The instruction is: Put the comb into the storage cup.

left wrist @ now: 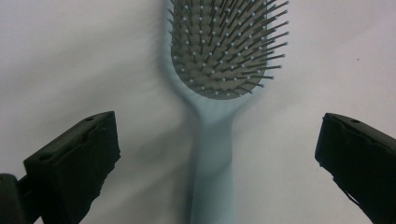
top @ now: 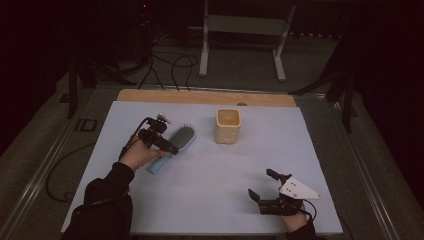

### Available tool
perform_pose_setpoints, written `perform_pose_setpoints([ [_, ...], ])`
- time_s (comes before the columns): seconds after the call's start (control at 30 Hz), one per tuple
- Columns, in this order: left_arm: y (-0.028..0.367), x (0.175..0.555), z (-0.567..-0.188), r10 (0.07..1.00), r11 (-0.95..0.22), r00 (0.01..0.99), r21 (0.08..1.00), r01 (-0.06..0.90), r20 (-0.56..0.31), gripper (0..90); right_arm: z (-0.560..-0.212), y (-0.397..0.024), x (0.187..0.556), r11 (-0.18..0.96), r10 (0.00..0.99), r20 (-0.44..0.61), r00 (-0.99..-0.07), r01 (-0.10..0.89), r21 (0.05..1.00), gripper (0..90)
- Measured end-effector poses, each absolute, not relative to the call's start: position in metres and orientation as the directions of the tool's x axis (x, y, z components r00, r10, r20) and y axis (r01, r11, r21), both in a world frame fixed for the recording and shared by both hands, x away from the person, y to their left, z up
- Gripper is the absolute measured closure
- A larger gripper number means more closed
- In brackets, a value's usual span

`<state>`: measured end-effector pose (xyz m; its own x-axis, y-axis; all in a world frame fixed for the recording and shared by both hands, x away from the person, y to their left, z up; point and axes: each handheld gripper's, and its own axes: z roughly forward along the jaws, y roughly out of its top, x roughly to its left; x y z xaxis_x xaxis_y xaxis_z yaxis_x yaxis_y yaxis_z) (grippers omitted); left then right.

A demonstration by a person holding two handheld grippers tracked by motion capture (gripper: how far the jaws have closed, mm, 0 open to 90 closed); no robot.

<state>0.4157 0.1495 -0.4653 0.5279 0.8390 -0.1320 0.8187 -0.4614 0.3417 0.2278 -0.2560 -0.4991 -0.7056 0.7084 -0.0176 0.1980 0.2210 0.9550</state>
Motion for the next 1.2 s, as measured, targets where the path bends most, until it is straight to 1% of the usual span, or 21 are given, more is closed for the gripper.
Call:
perform_pose_setpoints([
  [0.17, 0.147, 0.419, -0.472, 0.845, -0.461, 0.520, 0.323, 0.827, -0.124, 4.9, -0.499, -0.256, 0.228, 0.222, 0.707, -0.019, -0.707, 0.196, 0.955, 8.2],
  [0.3, 0.145, 0.419, -0.477, 0.844, -0.473, 0.525, 0.307, 0.826, -0.110, 16.2, -0.499, -0.256, 0.228, 0.222, 0.708, -0.019, -0.706, 0.197, 0.955, 8.3],
  [0.33, 0.144, 0.419, -0.478, 0.843, -0.475, 0.526, 0.302, 0.826, -0.111, 16.6, -0.499, -0.256, 0.228, 0.222, 0.708, -0.018, -0.706, 0.198, 0.955, 8.2],
  [0.43, 0.143, 0.419, -0.481, 0.838, -0.491, 0.536, 0.286, 0.823, -0.103, 23.7, -0.499, -0.256, 0.228, 0.221, 0.708, -0.017, -0.706, 0.198, 0.955, 8.2],
  [0.47, 0.142, 0.419, -0.482, 0.835, -0.495, 0.540, 0.283, 0.822, -0.107, 27.3, -0.499, -0.256, 0.228, 0.221, 0.707, -0.017, -0.707, 0.198, 0.955, 8.2],
  [0.57, 0.140, 0.420, -0.484, 0.836, -0.500, 0.541, 0.273, 0.822, -0.096, 34.1, -0.499, -0.256, 0.228, 0.221, 0.707, -0.015, -0.707, 0.200, 0.955, 8.2],
  [0.6, 0.140, 0.420, -0.485, 0.838, -0.500, 0.539, 0.269, 0.823, -0.091, 35.0, -0.499, -0.256, 0.228, 0.221, 0.707, -0.015, -0.707, 0.200, 0.955, 8.2],
  [0.63, 0.139, 0.421, -0.486, 0.836, -0.505, 0.542, 0.264, 0.822, -0.088, 38.3, -0.499, -0.256, 0.228, 0.221, 0.707, -0.016, -0.707, 0.199, 0.955, 8.2],
  [0.7, 0.139, 0.421, -0.487, 0.837, -0.506, 0.540, 0.256, 0.824, -0.083, 39.6, -0.499, -0.256, 0.228, 0.220, 0.707, -0.016, -0.707, 0.199, 0.955, 8.3],
  [0.73, 0.138, 0.422, -0.488, 0.835, -0.508, 0.542, 0.252, 0.824, -0.090, 42.4, -0.499, -0.256, 0.228, 0.221, 0.707, -0.016, -0.707, 0.200, 0.955, 8.2],
  [0.77, 0.138, 0.422, -0.489, 0.836, -0.508, 0.542, 0.248, 0.825, -0.087, 42.7, -0.499, -0.256, 0.228, 0.222, 0.707, -0.018, -0.707, 0.197, 0.955, 8.2],
  [0.83, 0.138, 0.423, -0.492, 0.835, -0.511, 0.543, 0.242, 0.825, -0.090, 47.2, -0.499, -0.256, 0.228, 0.218, 0.706, -0.014, -0.708, 0.199, 0.955, 8.2],
  [0.93, 0.138, 0.424, -0.491, 0.836, -0.511, 0.542, 0.241, 0.825, -0.084, 50.6, -0.499, -0.256, 0.228, 0.219, 0.707, -0.015, -0.707, 0.199, 0.955, 8.2],
  [0.97, 0.138, 0.424, -0.491, 0.835, -0.513, 0.544, 0.238, 0.825, -0.085, 53.0, -0.499, -0.256, 0.228, 0.220, 0.707, -0.015, -0.707, 0.199, 0.955, 8.2],
  [1.07, 0.138, 0.426, -0.490, 0.828, -0.524, 0.554, 0.227, 0.821, -0.092, 55.1, -0.499, -0.256, 0.228, 0.220, 0.706, -0.014, -0.708, 0.200, 0.955, 8.2],
  [1.2, 0.135, 0.426, -0.490, 0.819, -0.538, 0.566, 0.218, 0.814, -0.091, 60.7, -0.499, -0.256, 0.228, 0.221, 0.707, -0.015, -0.707, 0.201, 0.954, 8.2],
])
